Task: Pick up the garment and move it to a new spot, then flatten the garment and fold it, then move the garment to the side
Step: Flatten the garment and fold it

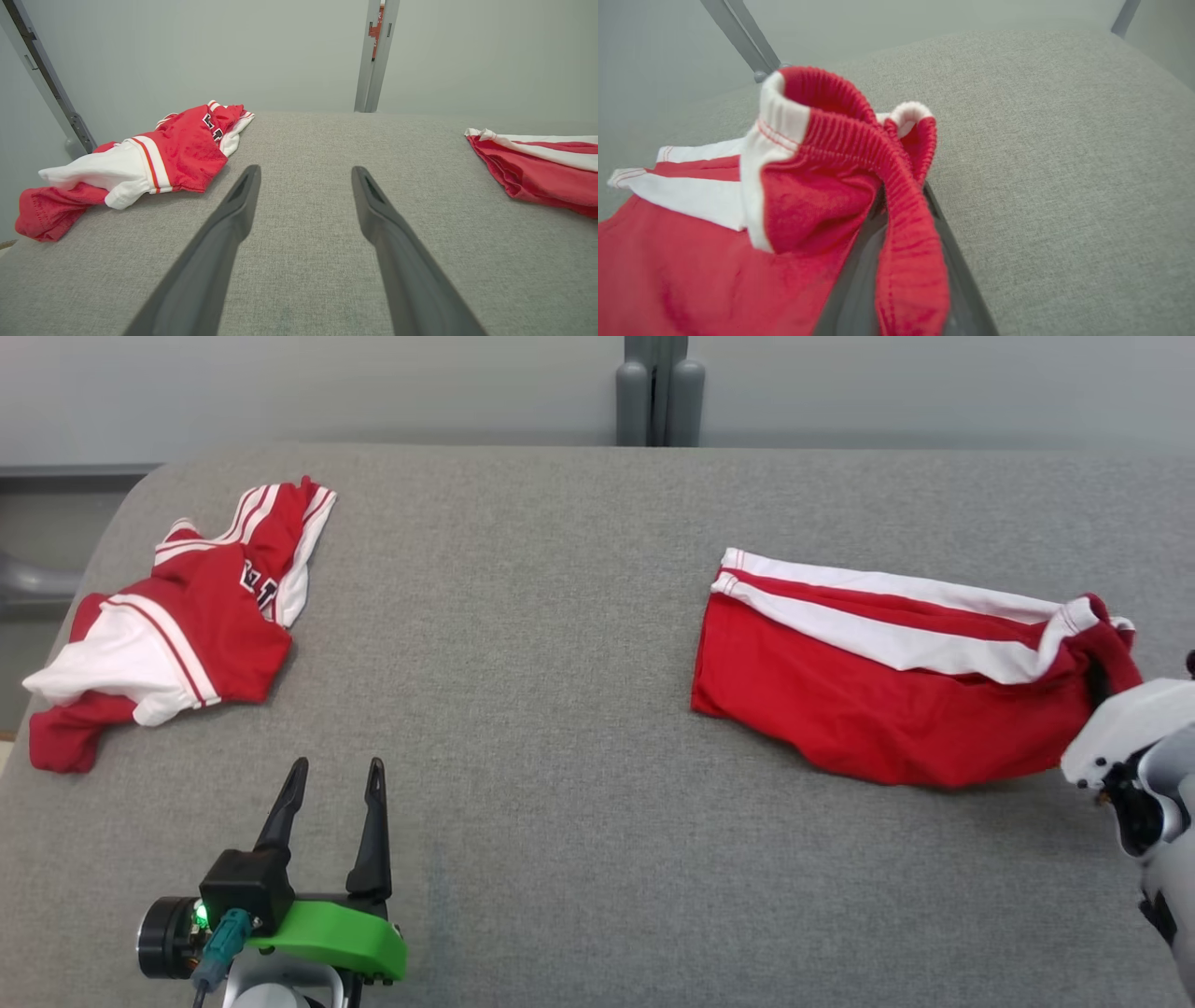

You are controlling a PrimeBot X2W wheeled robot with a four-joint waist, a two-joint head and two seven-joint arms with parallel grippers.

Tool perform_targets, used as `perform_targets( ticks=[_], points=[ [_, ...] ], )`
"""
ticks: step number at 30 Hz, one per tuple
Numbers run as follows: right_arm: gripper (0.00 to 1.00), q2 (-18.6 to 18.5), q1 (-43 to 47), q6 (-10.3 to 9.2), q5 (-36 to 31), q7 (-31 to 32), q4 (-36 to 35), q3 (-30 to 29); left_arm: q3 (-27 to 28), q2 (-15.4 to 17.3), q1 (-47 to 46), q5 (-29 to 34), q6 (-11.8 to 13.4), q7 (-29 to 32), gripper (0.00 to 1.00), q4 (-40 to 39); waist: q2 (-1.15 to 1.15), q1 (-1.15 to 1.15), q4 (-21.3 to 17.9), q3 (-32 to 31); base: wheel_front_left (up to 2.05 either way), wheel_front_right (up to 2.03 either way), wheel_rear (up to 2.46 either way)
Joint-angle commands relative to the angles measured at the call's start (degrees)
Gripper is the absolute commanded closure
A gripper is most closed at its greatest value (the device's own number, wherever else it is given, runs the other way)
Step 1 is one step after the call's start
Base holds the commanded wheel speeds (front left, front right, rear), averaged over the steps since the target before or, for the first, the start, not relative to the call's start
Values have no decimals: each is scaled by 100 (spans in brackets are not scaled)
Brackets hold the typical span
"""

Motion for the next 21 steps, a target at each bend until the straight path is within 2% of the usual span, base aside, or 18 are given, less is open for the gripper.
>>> perform_targets(
  ticks=[1, 11, 16, 21],
  points=[
    [100, 81, -15, -5, 230, 192, -129, 33, 1, -1, 83, -33, -5, -3, 0, 32, 0, 0, -90, -121, 0, 0, 0],
    [100, 596, -346, -4, 1674, 1672, -706, -131, -131, -3, 154, -130, 25, -3, 0, 113, 0, 0, -90, -300, 0, 0, 0],
    [100, 885, -641, -2, 1946, 2096, -518, -274, -291, -2, 105, -205, 41, -3, 0, 146, 0, 0, 59, -291, 0, 0, 0],
    [100, 1227, -935, -2, 2063, 2203, -248, -417, -486, -2, 18, -319, 98, -3, 0, 164, 0, 0, 255, -247, 0, 0, 0]
  ],
)
